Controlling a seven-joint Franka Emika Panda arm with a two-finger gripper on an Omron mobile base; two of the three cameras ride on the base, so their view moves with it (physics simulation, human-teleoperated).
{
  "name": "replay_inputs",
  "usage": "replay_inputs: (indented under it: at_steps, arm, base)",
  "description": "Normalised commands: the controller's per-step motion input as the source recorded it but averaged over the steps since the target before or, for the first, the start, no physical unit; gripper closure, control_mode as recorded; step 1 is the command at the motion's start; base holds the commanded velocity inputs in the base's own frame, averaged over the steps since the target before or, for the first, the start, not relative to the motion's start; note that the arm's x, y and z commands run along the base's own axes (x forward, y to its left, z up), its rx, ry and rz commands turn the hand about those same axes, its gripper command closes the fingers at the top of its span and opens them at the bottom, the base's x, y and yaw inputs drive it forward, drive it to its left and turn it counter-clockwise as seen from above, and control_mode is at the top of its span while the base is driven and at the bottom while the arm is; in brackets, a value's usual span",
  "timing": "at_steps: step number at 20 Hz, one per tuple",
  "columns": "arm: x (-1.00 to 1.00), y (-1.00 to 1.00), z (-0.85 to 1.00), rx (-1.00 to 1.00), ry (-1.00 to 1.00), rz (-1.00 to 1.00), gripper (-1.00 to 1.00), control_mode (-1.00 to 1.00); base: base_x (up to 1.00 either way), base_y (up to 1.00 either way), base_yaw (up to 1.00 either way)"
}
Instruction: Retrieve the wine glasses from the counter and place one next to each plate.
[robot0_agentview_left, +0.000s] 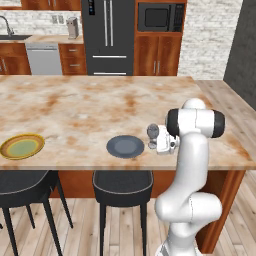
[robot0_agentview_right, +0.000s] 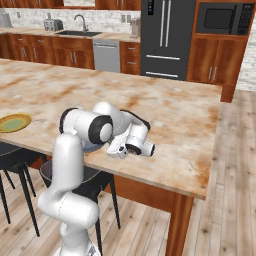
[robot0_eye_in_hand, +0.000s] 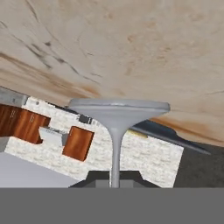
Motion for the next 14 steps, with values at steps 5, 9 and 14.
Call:
replay_inputs:
  at_steps: [5, 9, 14]
  arm:
    - [0.04, 0.0, -0.05, 0.0, 0.02, 0.0, 1.0, -1.0]
    - [0.07, 0.0, -0.27, 0.0, 0.1, 0.0, 1.0, -1.0]
    - [0.01, -0.01, -0.55, 0.0, 0.1, 0.0, 1.0, -1.0]
  base:
    - [0.0, 0.0, 0.0]
    - [0.0, 0.0, 0.0]
    - [0.0, 0.0, 0.0]
